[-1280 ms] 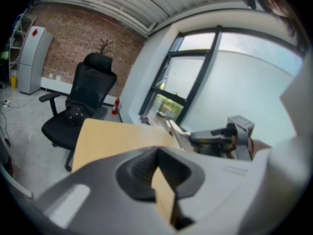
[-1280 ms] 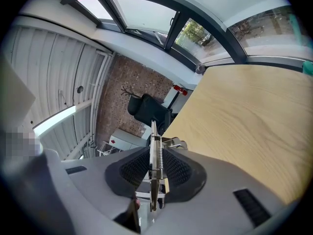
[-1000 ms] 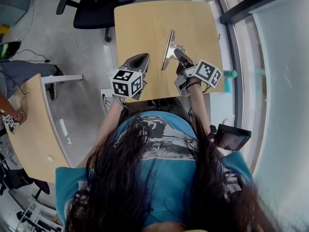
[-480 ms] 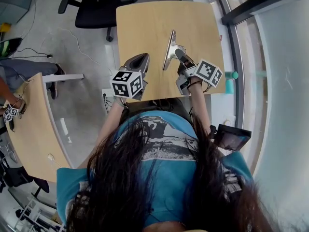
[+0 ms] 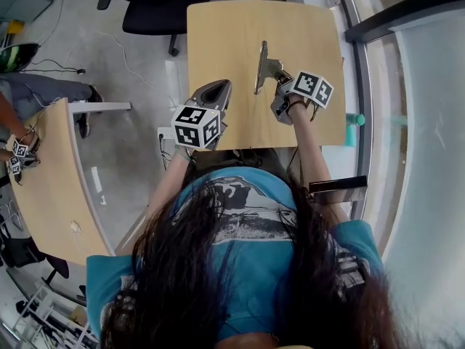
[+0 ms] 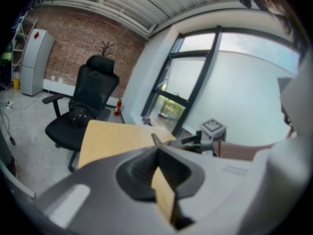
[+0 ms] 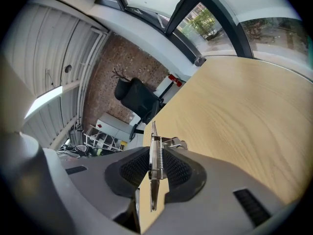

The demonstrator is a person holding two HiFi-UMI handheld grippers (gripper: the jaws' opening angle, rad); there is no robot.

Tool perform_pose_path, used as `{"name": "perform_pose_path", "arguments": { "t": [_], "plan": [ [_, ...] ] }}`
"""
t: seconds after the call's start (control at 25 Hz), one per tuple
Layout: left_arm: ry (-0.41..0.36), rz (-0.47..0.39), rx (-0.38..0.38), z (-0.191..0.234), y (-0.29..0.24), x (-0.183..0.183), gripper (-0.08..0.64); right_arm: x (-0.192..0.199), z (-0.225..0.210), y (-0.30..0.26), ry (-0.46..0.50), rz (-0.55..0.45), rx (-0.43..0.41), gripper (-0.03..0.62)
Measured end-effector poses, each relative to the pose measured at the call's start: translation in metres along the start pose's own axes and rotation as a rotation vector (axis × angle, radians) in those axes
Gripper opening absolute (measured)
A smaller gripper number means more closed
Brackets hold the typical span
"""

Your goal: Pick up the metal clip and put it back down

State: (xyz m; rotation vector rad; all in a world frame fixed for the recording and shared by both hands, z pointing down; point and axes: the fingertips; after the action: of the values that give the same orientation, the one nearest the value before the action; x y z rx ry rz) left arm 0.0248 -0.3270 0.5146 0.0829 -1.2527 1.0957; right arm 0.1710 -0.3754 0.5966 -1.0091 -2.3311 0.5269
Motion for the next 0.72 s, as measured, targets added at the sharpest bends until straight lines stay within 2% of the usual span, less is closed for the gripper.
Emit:
{"name": "perform_pose_path", "arguments": {
  "t": [0.32, 0.72],
  "plan": [
    [0.031, -0.008, -0.033, 0.017, 0.006, 0.0, 0.002, -0.017, -0.027, -0.056, 0.015, 0.055, 0.07, 0.092],
    [0.056, -0.01, -0.059, 0.033, 0.01, -0.002, 0.002, -0.027, -0.061, -0.093, 0.035, 0.101, 0.176, 0.092]
  ]
}}
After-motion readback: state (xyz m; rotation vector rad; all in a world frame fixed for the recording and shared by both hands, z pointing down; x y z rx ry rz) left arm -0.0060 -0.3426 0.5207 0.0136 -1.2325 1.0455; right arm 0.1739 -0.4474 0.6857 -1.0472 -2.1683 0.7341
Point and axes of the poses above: the fingertips, and each gripper's own axes: y backward along the fingers, z to its left, x out of its underside, and after that the axes turned 5 degrees about z, right-handed
